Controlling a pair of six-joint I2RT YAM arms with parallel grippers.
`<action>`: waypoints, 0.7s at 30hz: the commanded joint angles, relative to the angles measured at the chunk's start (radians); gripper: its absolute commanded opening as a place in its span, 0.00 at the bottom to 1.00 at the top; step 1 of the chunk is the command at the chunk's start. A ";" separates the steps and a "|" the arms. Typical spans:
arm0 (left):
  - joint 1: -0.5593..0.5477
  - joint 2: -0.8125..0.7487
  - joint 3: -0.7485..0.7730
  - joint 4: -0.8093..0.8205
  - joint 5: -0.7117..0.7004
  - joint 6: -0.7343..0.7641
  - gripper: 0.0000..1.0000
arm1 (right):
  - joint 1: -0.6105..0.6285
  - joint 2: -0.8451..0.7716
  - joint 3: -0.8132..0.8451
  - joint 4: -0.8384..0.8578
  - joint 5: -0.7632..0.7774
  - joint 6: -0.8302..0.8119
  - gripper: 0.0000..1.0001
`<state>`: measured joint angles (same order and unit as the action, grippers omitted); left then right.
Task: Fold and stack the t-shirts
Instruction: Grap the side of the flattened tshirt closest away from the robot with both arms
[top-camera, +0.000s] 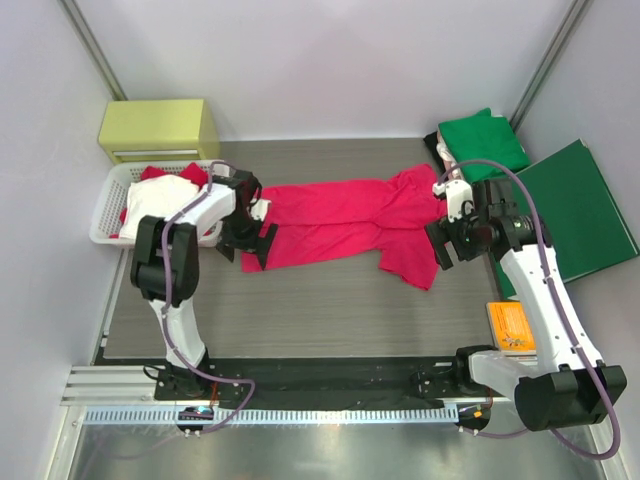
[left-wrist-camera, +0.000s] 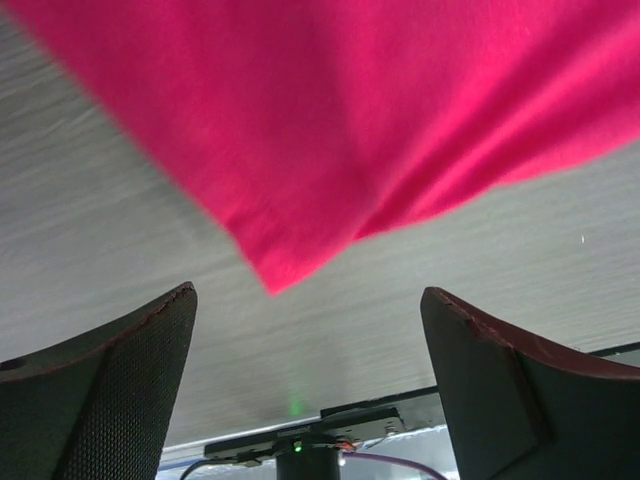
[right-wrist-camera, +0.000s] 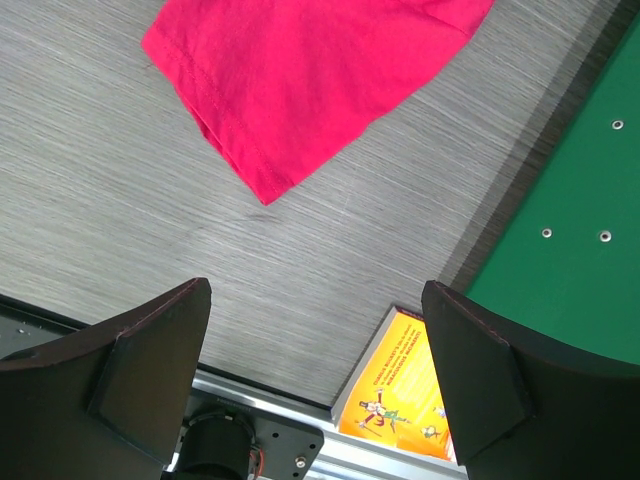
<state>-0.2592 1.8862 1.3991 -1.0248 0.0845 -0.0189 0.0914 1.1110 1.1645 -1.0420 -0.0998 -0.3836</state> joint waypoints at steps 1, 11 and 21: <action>0.006 0.114 0.058 -0.032 0.136 -0.001 0.93 | -0.001 -0.030 -0.023 0.049 0.006 -0.009 0.92; 0.008 0.168 0.083 -0.006 0.133 -0.003 0.91 | -0.001 -0.022 -0.057 0.074 -0.003 -0.008 0.92; 0.008 0.169 0.089 0.019 0.104 -0.012 0.51 | -0.004 -0.017 -0.058 0.080 -0.023 0.002 0.90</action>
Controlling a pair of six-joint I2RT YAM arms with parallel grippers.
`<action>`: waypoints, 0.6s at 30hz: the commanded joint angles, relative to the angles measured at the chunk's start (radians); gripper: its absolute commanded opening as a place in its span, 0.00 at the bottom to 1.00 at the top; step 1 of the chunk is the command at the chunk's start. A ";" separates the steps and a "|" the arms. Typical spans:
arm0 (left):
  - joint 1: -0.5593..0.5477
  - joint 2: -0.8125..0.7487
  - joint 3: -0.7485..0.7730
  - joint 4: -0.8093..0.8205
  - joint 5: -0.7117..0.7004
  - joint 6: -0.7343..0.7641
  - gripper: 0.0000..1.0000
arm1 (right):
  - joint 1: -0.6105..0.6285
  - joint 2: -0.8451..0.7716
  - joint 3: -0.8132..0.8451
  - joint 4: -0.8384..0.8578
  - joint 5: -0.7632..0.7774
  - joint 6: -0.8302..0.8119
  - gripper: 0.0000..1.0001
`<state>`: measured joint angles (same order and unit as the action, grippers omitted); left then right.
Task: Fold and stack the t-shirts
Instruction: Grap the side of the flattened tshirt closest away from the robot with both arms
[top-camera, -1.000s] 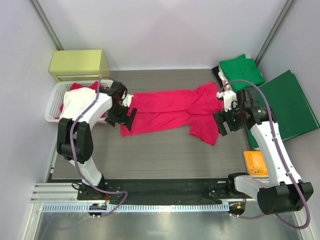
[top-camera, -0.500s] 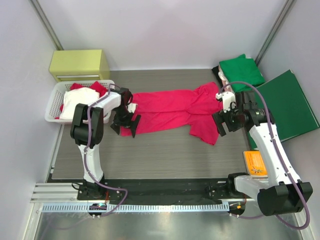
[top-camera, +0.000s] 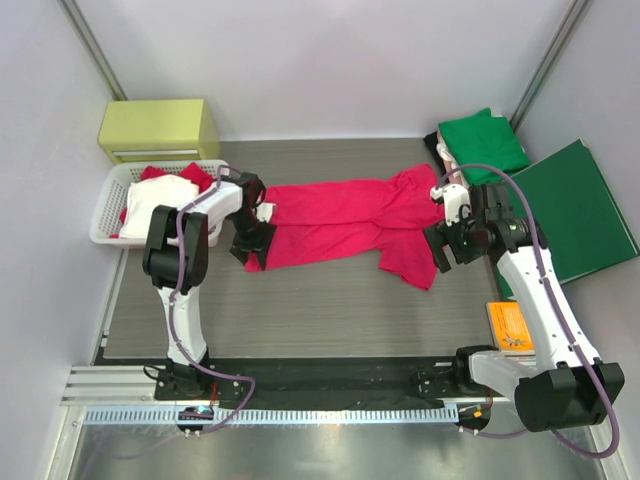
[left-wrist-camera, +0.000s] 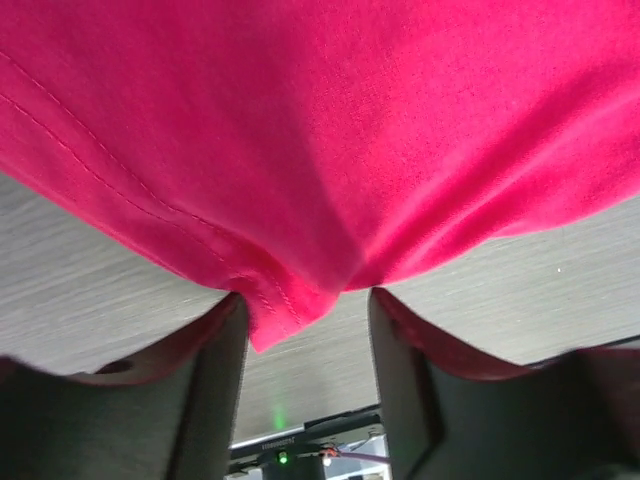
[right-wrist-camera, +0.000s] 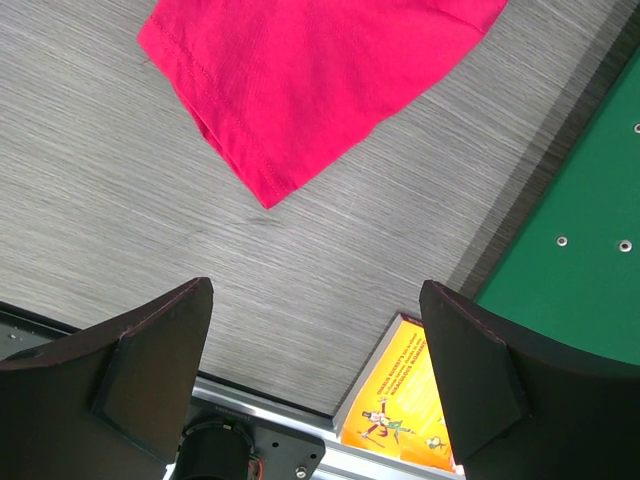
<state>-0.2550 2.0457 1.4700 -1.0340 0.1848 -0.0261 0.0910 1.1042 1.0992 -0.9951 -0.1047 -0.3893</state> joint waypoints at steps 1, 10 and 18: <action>0.005 0.016 0.019 0.020 0.001 -0.003 0.43 | -0.004 -0.004 0.008 0.033 -0.026 0.009 0.87; 0.013 0.015 0.021 0.002 -0.024 0.002 0.00 | -0.004 0.137 0.068 -0.080 0.068 -0.112 0.57; 0.023 0.002 0.006 0.011 -0.008 -0.001 0.00 | -0.002 0.144 0.025 -0.131 0.007 -0.137 0.71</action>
<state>-0.2409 2.0571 1.4712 -1.0283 0.1688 -0.0231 0.0895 1.2549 1.1240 -1.0893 -0.0830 -0.4927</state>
